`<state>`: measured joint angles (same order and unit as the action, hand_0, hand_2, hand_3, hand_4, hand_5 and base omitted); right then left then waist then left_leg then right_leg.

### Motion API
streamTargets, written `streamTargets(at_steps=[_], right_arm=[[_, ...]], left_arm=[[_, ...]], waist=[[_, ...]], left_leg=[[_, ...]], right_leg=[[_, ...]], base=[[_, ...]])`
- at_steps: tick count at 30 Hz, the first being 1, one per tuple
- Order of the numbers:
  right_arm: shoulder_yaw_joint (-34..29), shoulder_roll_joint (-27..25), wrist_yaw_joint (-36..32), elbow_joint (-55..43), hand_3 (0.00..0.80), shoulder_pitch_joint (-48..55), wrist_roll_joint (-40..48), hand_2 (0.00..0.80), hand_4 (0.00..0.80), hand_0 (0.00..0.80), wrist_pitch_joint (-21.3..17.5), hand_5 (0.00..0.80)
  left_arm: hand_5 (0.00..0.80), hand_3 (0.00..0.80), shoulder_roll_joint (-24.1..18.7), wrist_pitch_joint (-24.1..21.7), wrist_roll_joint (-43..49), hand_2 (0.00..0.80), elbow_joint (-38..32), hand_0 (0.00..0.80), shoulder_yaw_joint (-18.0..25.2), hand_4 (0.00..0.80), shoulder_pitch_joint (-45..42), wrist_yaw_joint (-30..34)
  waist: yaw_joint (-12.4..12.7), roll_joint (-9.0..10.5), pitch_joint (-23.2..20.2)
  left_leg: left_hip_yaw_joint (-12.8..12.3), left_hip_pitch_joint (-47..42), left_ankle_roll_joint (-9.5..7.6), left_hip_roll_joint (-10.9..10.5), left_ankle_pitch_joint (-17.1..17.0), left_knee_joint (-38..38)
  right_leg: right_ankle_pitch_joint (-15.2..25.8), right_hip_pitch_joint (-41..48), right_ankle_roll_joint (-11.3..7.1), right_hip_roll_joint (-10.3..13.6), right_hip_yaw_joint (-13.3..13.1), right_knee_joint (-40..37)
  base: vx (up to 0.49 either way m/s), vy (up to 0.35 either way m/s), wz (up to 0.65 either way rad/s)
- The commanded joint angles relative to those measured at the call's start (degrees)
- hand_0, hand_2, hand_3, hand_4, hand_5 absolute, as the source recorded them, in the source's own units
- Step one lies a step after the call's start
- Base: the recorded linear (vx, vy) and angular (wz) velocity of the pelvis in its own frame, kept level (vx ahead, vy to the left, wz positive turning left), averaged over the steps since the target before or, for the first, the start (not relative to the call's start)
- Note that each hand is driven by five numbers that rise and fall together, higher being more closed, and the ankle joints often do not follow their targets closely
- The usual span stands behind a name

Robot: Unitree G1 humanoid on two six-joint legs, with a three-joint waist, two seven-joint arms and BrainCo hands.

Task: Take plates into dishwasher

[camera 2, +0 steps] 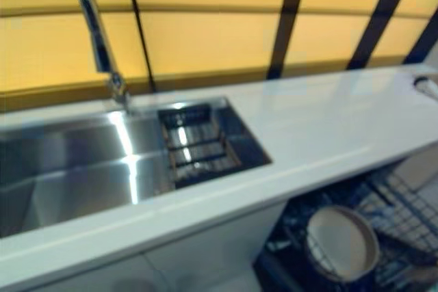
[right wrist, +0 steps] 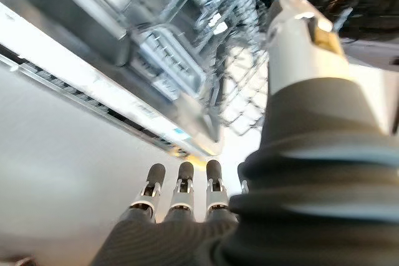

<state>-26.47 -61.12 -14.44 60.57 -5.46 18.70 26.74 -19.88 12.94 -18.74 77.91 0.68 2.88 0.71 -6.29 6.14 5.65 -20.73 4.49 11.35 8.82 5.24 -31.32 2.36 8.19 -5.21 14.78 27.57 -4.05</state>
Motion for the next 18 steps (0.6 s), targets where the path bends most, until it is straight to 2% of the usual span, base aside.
streamTargets(at_steps=[1, 2, 3, 4, 5, 6, 7, 8, 10, 13, 15, 16, 18], right_arm=[[-2.2, -5.3, 2.7, 0.6, 0.000, 2.3, 1.9, 0.000, 0.000, 0.000, 0.6, 0.000], [-2.7, -5.4, 3.4, 0.7, 0.000, 2.7, 2.1, 0.000, 0.000, 0.000, 0.8, 0.000], [-3.6, -5.5, 4.9, 1.2, 0.000, 3.5, 2.4, 0.000, 0.000, 0.000, 0.7, 0.000], [-4.1, -5.4, 5.5, 1.6, 0.000, 3.9, 2.3, 0.000, 0.000, 0.000, 0.5, 0.000], [-5.0, -5.6, 6.0, 2.0, 0.000, 4.1, 2.0, 0.000, 0.000, 0.000, 0.9, 0.000], [-5.1, -5.0, 7.1, 2.6, 0.000, 4.1, 2.3, 0.000, 0.000, 0.000, 0.9, 0.000], [-4.7, -4.4, 8.1, 2.7, 0.000, 3.8, 2.6, 0.000, 0.000, 0.000, 1.1, 0.000], [-3.8, -3.8, 9.5, 2.8, 0.000, 3.3, 3.7, 0.000, 0.000, 0.000, 1.7, 0.000], [-2.6, -4.6, 10.8, 3.8, 0.000, 1.3, 4.3, 0.000, 0.000, 0.000, 2.8, 0.000], [-1.5, -5.3, 10.7, 3.9, 0.000, -0.5, 4.0, 0.000, 0.000, 0.000, 3.5, 0.000], [0.5, -5.5, 10.6, 3.6, 0.000, -2.4, 2.9, 0.000, 0.000, 0.000, 3.5, 0.000], [1.9, -5.4, 10.0, 2.6, 0.000, -3.3, 2.2, 0.000, 0.000, 0.000, 3.8, 0.000], [2.9, -5.3, 10.4, 1.3, 0.000, -3.8, 2.1, 0.000, 0.000, 0.000, 4.4, 0.000]], left_arm=[[0.000, 0.000, -0.6, 0.6, 3.9, 0.000, 1.1, 0.000, -3.0, 0.000, 2.3, 1.6], [0.000, 0.000, -0.7, 0.8, 4.4, 0.000, 1.2, 0.000, -3.3, 0.000, 2.5, 1.7], [0.000, 0.000, -0.7, 1.0, 5.0, 0.000, 1.4, 0.000, -3.8, 0.000, 3.1, 1.7], [0.000, 0.000, -0.6, 1.0, 5.2, 0.000, 1.4, 0.000, -4.1, 0.000, 3.2, 1.4], [0.000, 0.000, -0.5, 0.9, 5.5, 0.000, 1.3, 0.000, -4.6, 0.000, 3.5, 0.9], [0.000, 0.000, -0.2, 1.0, 5.8, 0.000, 1.2, 0.000, -5.2, 0.000, 3.7, 0.2], [0.000, 0.000, 0.0, 1.0, 5.8, 0.000, 1.1, 0.000, -5.5, 0.000, 3.8, -0.3], [0.000, 0.000, 0.1, 1.1, 5.5, 0.000, 1.1, 0.000, -5.4, 0.000, 3.7, -1.0], [0.000, 0.000, 0.2, 0.3, 4.3, 0.000, 1.5, 0.000, -6.0, 0.000, 3.5, -2.2], [0.000, 0.000, 0.0, 0.1, 3.1, 0.000, 1.5, 0.000, -6.2, 0.000, 3.6, -2.8], [0.000, 0.000, -0.3, 0.6, 2.4, 0.000, 0.9, 0.000, -6.4, 0.000, 4.1, -3.2], [0.000, 0.000, -0.3, 0.9, 2.7, 0.000, 0.2, 0.000, -6.7, 0.000, 4.2, -3.6], [0.000, 0.000, -0.5, 1.2, 2.9, 0.000, -0.6, 0.000, -7.2, 0.000, 4.2, -3.4]], waist=[[-0.6, -1.33, -2.8], [-0.9, -1.50, -3.0], [-1.4, -1.99, -3.3], [-2.0, -2.64, -3.5], [-2.5, -2.75, -3.5], [-2.2, -2.41, -3.4], [-2.1, -1.45, -3.0], [-2.0, -0.74, -2.7], [-1.1, -0.15, -2.0], [-0.7, 0.09, -1.9], [-0.5, 0.46, -1.4], [-0.7, 0.90, -0.7], [-1.0, 1.25, 0.1]], left_leg=[[1.1, -18.2, -0.37, -0.1, -7.5, 11.5], [1.3, -19.1, -0.82, -0.5, -6.1, 13.4], [1.3, -20.7, -2.13, -2.0, -2.5, 19.6], [0.9, -22.9, -1.98, -2.1, 0.0, 22.9], [0.1, -24.5, -2.73, -2.5, 2.2, 26.5], [1.3, -24.5, -4.43, -3.8, 4.8, 28.4], [1.3, -24.1, -5.72, -5.2, 6.4, 29.4], [2.3, -23.4, -6.83, -6.3, 7.9, 30.2], [4.3, -22.7, -7.35, -7.7, 7.2, 31.7], [4.6, -22.2, -8.22, -8.6, 6.9, 32.0], [5.3, -21.4, -9.11, -9.9, 6.8, 31.8], [6.0, -21.1, -9.55, -10.7, 6.1, 31.7], [6.1, -21.0, -9.77, -10.7, 5.4, 31.8]], right_leg=[[-1.0, -9.2, 6.56, -12.8, -0.1, 3.3], [-0.6, -10.5, 6.27, -12.7, 0.3, 4.0], [0.1, -12.8, 5.20, -12.2, 1.3, 5.8], [-0.1, -13.9, 4.17, -12.5, 1.0, 6.4], [0.7, -15.4, 3.35, -12.0, 1.6, 6.9], [1.6, -16.6, 2.31, -11.4, 1.2, 7.6], [3.7, -18.1, 2.05, -9.9, 2.3, 8.1], [5.5, -19.5, 0.78, -8.8, 1.8, 8.2], [8.1, -20.2, -1.13, -7.8, 1.7, 7.2], [9.2, -20.0, -1.74, -7.5, 1.5, 5.9], [11.1, -20.3, -2.75, -7.1, 0.7, 5.0], [13.8, -21.1, -4.33, -6.5, -0.4, 4.5], [16.4, -22.2, -6.00, -5.5, -1.7, 4.2]], base=[[-0.277, 0.081, 0.67], [-0.289, 0.121, 0.66], [-0.262, 0.125, 0.97], [-0.320, 0.149, 1.12], [-0.299, 0.106, 0.91], [-0.380, 0.061, 0.30], [-0.410, 0.020, 0.37], [-0.426, 0.001, 0.67], [-0.441, 0.029, 0.72], [-0.311, 0.062, 0.52], [-0.290, 0.099, 0.02], [-0.218, 0.077, -0.19], [-0.204, 0.041, -0.12]])
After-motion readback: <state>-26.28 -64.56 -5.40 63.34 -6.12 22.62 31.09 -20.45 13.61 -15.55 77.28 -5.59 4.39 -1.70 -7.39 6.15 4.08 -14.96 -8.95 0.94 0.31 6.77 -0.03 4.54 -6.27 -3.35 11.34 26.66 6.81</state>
